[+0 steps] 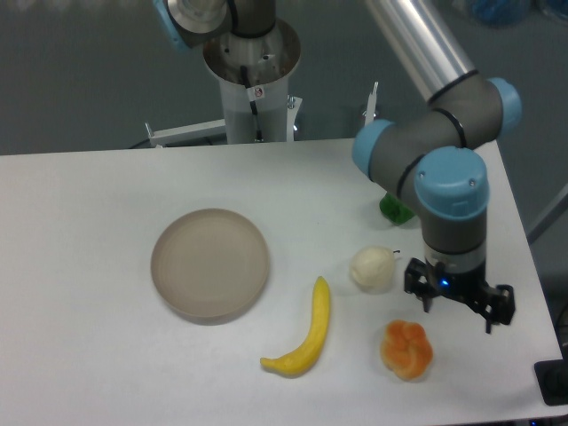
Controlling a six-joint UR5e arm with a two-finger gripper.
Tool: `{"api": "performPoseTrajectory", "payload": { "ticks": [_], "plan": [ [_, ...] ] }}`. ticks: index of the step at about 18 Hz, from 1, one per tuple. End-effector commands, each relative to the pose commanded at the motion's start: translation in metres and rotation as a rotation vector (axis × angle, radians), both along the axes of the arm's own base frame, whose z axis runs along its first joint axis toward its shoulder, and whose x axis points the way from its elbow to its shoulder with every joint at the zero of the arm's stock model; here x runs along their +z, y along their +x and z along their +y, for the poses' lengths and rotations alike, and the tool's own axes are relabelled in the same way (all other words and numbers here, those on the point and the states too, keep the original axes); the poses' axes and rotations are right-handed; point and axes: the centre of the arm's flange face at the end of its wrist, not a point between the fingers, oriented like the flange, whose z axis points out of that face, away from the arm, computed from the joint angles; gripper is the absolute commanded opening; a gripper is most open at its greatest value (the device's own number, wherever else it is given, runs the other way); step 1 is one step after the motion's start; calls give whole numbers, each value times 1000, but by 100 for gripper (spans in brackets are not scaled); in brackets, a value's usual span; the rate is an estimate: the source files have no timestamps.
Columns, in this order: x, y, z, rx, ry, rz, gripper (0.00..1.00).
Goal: Pick up the banana from the table
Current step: 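Move the open gripper over the table toward the yellow banana, then lower the gripper around the banana's stem end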
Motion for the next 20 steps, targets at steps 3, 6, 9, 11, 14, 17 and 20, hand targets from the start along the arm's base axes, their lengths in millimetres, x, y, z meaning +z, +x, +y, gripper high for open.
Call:
{"api": "performPoseTrajectory", "payload": {
  "ticks": [3, 6, 9, 11, 14, 17, 20],
  "plan": [
    [-17, 20, 6, 10, 61, -136, 100],
    [-40, 44, 9, -19, 50, -196, 100],
    [-59, 62, 16, -40, 29, -213, 100],
    [-75, 75, 21, -57, 5, -227, 100],
    [-100, 87, 22, -57, -4, -238, 100],
    [-125, 90, 26, -67, 2, -229, 100],
    [-131, 92, 25, -68, -5, -234, 100]
  ]
}}
